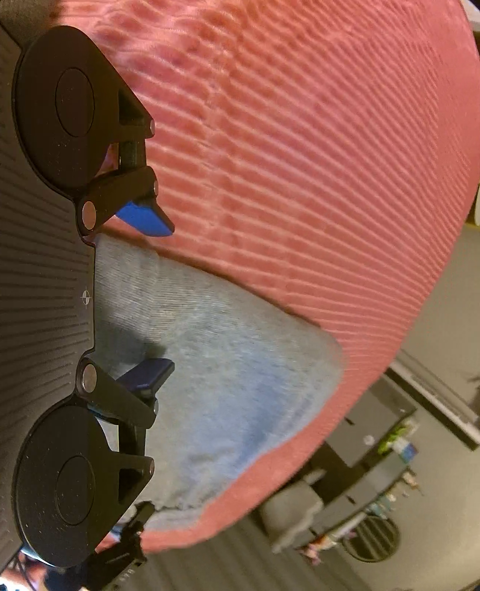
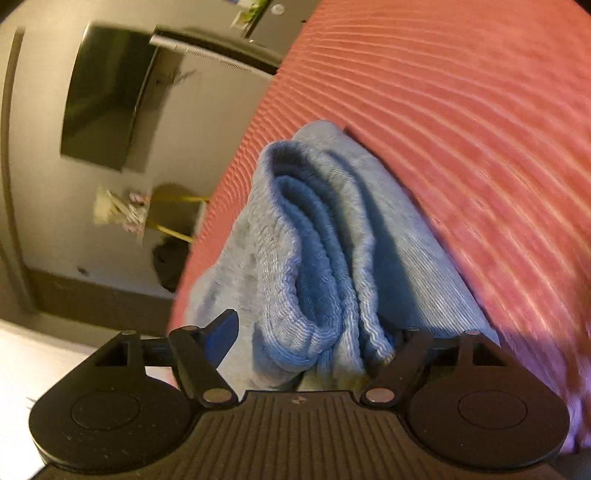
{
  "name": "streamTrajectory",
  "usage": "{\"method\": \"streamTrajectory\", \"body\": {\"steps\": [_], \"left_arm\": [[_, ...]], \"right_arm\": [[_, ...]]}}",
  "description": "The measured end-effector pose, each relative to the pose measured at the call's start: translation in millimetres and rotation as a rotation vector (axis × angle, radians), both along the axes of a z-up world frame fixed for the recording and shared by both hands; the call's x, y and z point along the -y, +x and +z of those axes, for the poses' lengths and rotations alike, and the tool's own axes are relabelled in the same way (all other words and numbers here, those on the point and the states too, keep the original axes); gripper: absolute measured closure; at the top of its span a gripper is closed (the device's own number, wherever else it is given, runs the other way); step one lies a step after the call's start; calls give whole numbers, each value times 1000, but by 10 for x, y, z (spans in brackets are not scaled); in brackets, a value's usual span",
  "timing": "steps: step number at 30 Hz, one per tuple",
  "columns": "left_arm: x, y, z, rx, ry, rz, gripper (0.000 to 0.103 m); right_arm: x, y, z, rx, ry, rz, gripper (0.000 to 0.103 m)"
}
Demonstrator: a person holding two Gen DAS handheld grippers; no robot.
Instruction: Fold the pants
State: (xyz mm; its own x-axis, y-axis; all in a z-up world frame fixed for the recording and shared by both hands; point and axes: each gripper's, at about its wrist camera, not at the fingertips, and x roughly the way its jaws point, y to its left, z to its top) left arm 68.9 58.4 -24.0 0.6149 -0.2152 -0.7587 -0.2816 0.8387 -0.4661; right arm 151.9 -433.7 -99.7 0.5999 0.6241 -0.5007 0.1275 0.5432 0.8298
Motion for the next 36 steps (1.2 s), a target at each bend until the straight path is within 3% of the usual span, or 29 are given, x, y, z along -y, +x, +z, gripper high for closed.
{"method": "streamTrajectory", "body": {"steps": [3,6,10,15,18,20,24,25,30,33,35,36], "left_arm": [[94,21,12,9,54,-25,25],[119,39,-4,5,63,-31,25],[68,24,-25,-2,51,-24,25],[16,3,-17,6,33,-3,25],[-2,-11,-22,9,23,-6,24],[23,-10,-10,8,39,-17,25],[109,-58,135,77,109,-49,25],[140,-82,195,107,138,-53,25],[315,27,506,255,264,-73,25],[489,318,675,306,270,-119,24],[643,543,706,318,295,-168,24],[726,660,681,307,325,-189,24]], "right_arm": [[-185,-9,150,53,-154,19,52],[-313,-74,289,116,-245,30,54],[-323,-167,485,175,-236,14,55],[-226,-205,719,247,-155,-17,56],[-43,-263,707,278,-139,-52,56],[32,-234,609,233,-151,-47,54],[82,-192,421,73,-291,-76,39],[74,-219,419,79,-328,-94,34],[-115,-462,657,250,-559,-163,33],[-368,-483,778,412,-575,-100,52],[-601,-398,795,474,-607,-27,64],[-700,-330,782,482,-627,4,76]]}}
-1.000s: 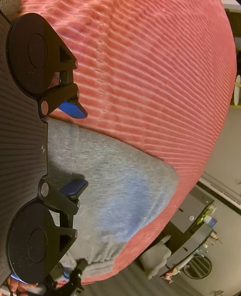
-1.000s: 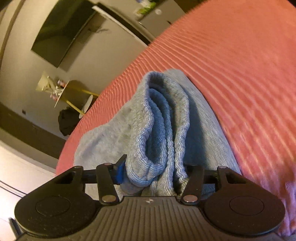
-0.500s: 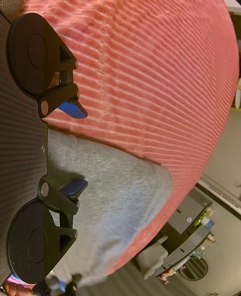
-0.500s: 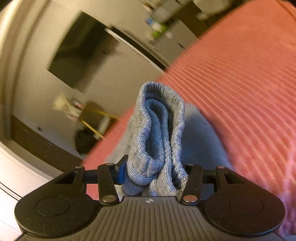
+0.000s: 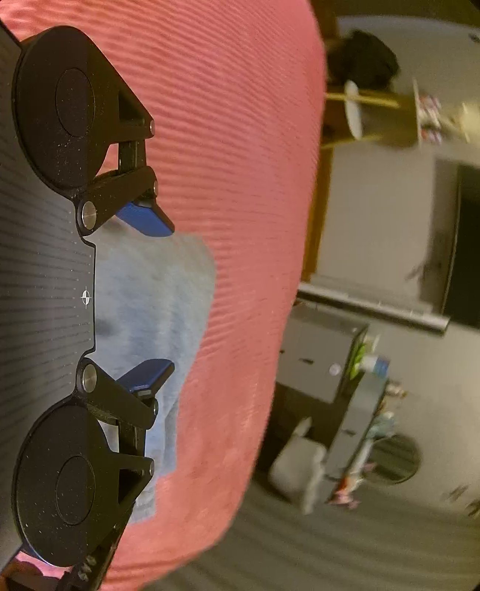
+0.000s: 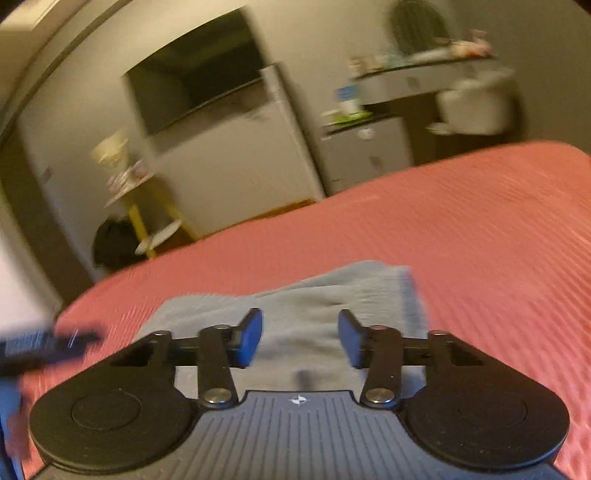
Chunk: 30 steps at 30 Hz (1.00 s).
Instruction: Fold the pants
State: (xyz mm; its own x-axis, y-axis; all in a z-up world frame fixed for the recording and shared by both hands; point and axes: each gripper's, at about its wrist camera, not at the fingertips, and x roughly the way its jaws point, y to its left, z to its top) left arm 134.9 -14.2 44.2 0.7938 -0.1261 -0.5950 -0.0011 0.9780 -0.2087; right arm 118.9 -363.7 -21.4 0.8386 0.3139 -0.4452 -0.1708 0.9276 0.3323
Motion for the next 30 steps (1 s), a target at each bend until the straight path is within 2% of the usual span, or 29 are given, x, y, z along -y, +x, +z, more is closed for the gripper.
{"method": "streamTrajectory", "body": {"steps": [1,3,5,6,7,8,9,11,13,17,21,25,27,30], "left_arm": [[80,118,-49,-23,40,-6,25],[195,307,-185,-60,93,-31,27],[301,466,-319,-84,147,-50,28],[347,541,-383,-94,183,-52,24],[383,599,-451,-100,219,-52,21],[413,657,-506,-106,251,-47,19],[441,716,-562,-111,279,-39,12],[445,833,-636,-117,275,-12,5],[402,882,-726,-122,239,18,0],[352,855,-856,-73,212,12,0],[315,781,-808,-66,200,18,0],[202,516,-652,-113,170,-2,0],[98,325,-616,-180,117,-35,0],[-93,-54,-644,-239,21,-65,0]], "right_arm": [[-69,88,-38,-8,-25,5,83],[-151,256,-127,-34,-70,1,83],[-201,384,-271,-69,-131,-13,89],[-190,431,-358,-85,-155,-13,99],[-181,475,-431,-89,-187,-14,103],[-196,502,-495,-78,-232,-16,103],[-226,527,-530,-69,-245,-7,103],[-228,606,-545,-64,-239,0,103],[-262,580,-609,-28,-285,16,103],[-279,598,-721,32,-280,23,103],[-254,559,-748,73,-272,33,103],[-94,550,-675,50,-175,41,103],[56,542,-609,-30,-47,28,103],[471,494,-530,-195,231,4,100]]}}
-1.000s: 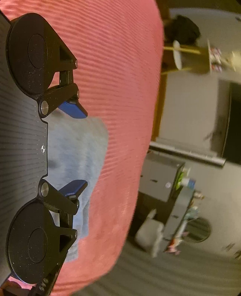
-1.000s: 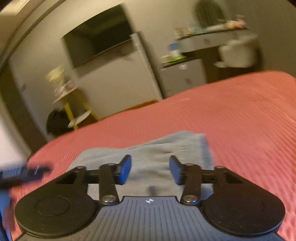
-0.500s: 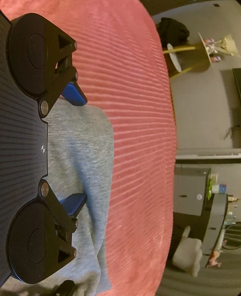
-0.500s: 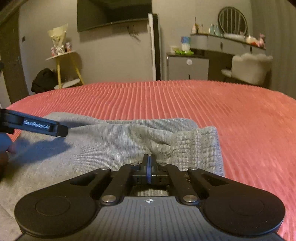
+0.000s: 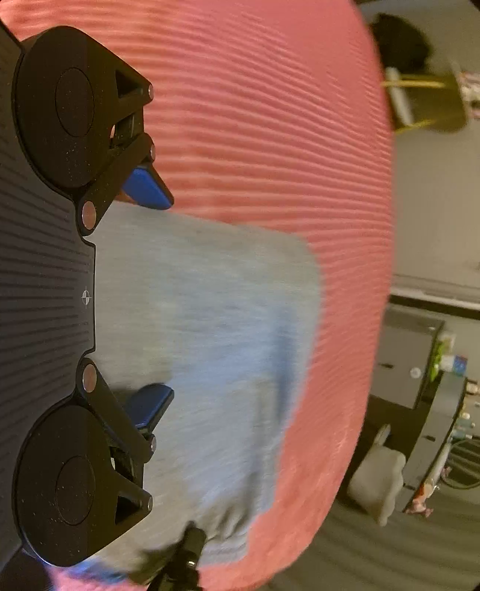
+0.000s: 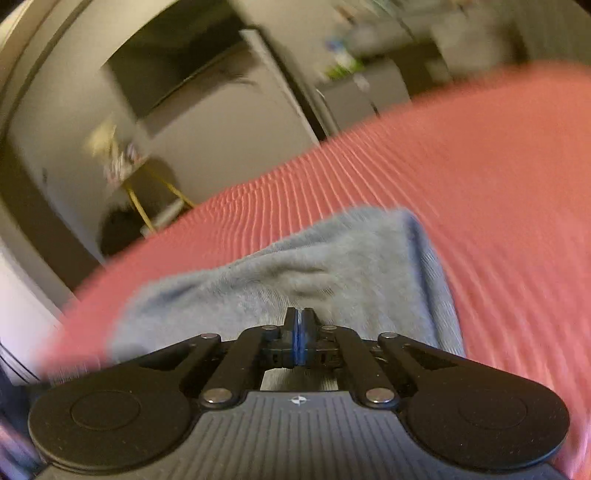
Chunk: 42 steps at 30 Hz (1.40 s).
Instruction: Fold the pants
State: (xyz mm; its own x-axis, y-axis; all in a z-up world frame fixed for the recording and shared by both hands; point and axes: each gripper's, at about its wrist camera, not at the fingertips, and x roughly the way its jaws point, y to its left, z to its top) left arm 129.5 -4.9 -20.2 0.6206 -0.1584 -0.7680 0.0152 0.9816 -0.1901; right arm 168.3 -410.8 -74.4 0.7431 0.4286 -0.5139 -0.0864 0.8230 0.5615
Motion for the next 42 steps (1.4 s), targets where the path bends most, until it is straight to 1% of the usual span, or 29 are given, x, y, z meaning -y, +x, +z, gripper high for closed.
{"method": "streamTrajectory", "body": {"steps": [2,4,6,7,8,9,10,11,12,13,15,16,18,19,20,21,23,25,27,29,31,32,33,34,36,37,39,40,42], "left_arm": [[-107,-184,-95,-47,-63,2,0],[-205,-276,-155,-88,-148,62,0],[-237,-267,-108,-115,-191,84,0],[-240,-273,-90,-115,-201,80,0],[-240,-282,-84,-116,-192,79,0],[-237,-304,-85,-115,-184,76,0],[-236,-337,-92,-112,-182,76,0],[-236,-346,-93,-115,-185,80,0],[-252,-375,-94,-123,-198,91,0],[-280,-400,-91,-130,-221,104,0],[-298,-453,-81,-131,-251,117,1],[-317,-477,-73,-129,-267,122,3],[-376,-515,-53,-122,-295,150,7],[-410,-588,-43,-112,-313,174,12],[-431,-622,-26,-99,-328,204,13],[-482,-671,-4,-88,-347,226,14],[-531,-742,26,-70,-388,233,14],[-543,-785,44,-59,-409,217,13],[-538,-788,45,-63,-432,203,12],[-568,-794,48,-63,-455,219,13],[-630,-821,51,-43,-478,262,15],[-664,-838,55,-30,-482,285,15],[-677,-843,61,-16,-480,304,15],[-688,-837,65,-3,-475,323,15],[-711,-814,63,13,-474,342,15],[-717,-783,50,13,-478,346,15],[-712,-707,7,-6,-484,343,15],[-740,-655,-5,-17,-483,332,15],[-712,-531,-58,-39,-490,301,14]], "right_arm": [[296,-102,-23,-86,153,-27,100],[541,-256,-65,-127,270,-38,100],[703,-423,-89,-146,313,-63,100],[769,-511,-84,-148,308,-80,100],[814,-591,-74,-136,298,-76,100],[845,-671,-51,-124,279,-88,97],[860,-735,-22,-133,240,-129,91],[876,-767,7,-161,191,-170,78],[900,-783,5,-212,170,-201,50],[924,-813,-19,-243,202,-205,39],[942,-859,-89,-259,347,-141,39],[912,-862,-114,-270,392,-117,36],[821,-817,-161,-324,422,-94,32],[756,-777,-180,-361,412,-83,31],[698,-753,-162,-361,369,-80,30],[626,-720,-155,-372,330,-74,30],[519,-653,-127,-405,270,-76,26],[442,-612,-120,-427,246,-56,19],[348,-531,-137,-453,246,-15,18],[327,-438,-228,-474,256,-12,18],[336,-339,-340,-495,316,-39,22],[448,-367,-396,-494,368,-57,25],[515,-379,-429,-497,410,-79,34],[612,-402,-461,-499,452,-112,39],[737,-471,-527,-491,526,-134,42],[784,-515,-515,-477,525,-146,42],[853,-592,-440,-442,464,-167,42],[907,-566,-362,-417,418,-181,29],[1026,-674,-209,-358,244,-243,13]]}}
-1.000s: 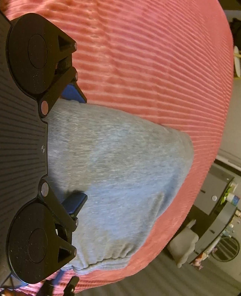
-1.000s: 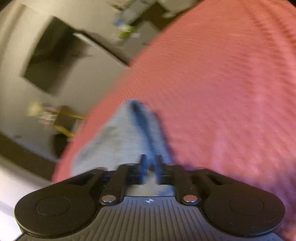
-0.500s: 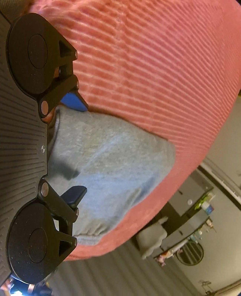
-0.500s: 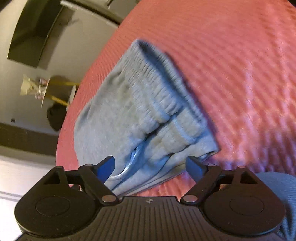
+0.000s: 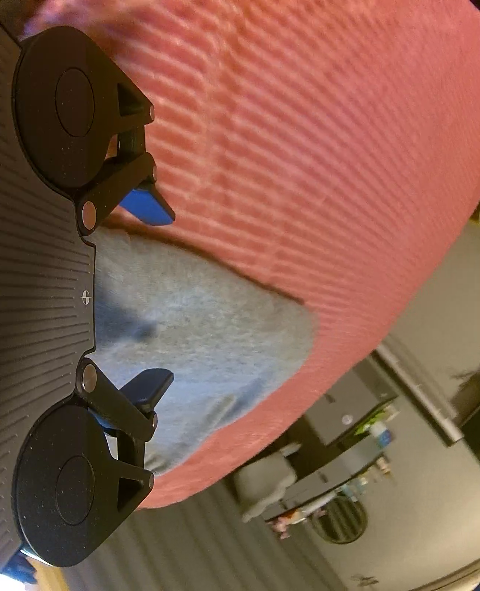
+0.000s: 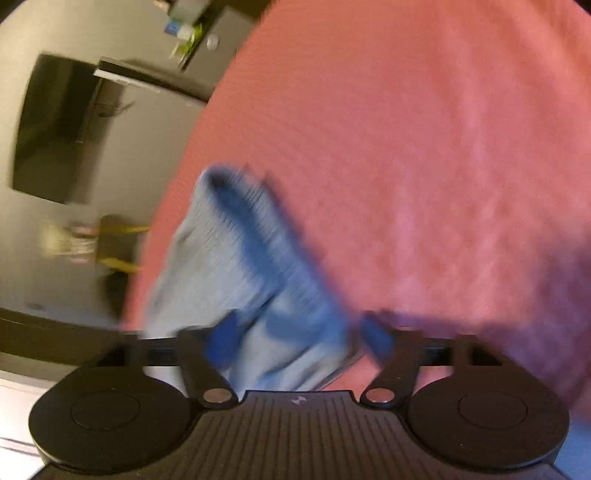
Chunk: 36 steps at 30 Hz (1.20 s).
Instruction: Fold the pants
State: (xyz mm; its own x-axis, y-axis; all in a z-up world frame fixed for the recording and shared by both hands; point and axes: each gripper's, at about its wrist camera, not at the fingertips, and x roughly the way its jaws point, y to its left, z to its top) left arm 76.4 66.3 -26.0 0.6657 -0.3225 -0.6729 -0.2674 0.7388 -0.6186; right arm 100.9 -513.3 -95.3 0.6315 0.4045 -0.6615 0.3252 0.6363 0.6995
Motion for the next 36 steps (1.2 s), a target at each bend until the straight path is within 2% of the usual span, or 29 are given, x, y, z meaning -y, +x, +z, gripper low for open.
{"method": "streamTrajectory", "body": {"steps": [1,2,5,8,10,15,19,21,23,25,27,29,30,31,34,36], "left_arm": [[5,47,-25,-2,5,3,15],[23,108,-40,3,13,0,15],[111,267,-94,0,28,-58,14],[214,402,-148,-8,115,-121,15],[249,505,-169,8,135,-163,14],[244,747,-232,30,86,-266,10],[231,913,-343,53,21,-300,7],[242,982,-370,72,15,-327,7],[265,1029,-384,86,21,-352,7],[282,1024,-404,117,35,-362,10],[282,1002,-431,151,49,-366,13],[274,976,-405,159,62,-362,21],[288,959,-381,173,61,-369,34],[299,948,-383,190,48,-389,43],[310,978,-463,170,48,-385,40],[300,981,-441,156,35,-368,45]], "right_arm": [[5,19,64,26,-84,10,13],[17,43,90,46,-111,40,13],[78,197,59,66,-66,153,13],[-52,463,87,109,-127,226,13],[-119,677,76,118,-150,267,13],[-189,1184,-37,66,-60,397,12],[-387,1453,-53,61,-63,529,10],[-435,1505,-7,70,-61,547,11],[-548,1575,6,83,-108,564,17],[-631,1592,19,99,-174,568,30],[-691,1589,28,129,-205,577,36],[-706,1575,52,142,-219,595,36],[-695,1590,54,133,-207,587,34],[-669,1597,43,124,-199,581,29],[-710,1623,15,121,-193,595,14],[-799,1635,20,105,-227,583,15]]}}
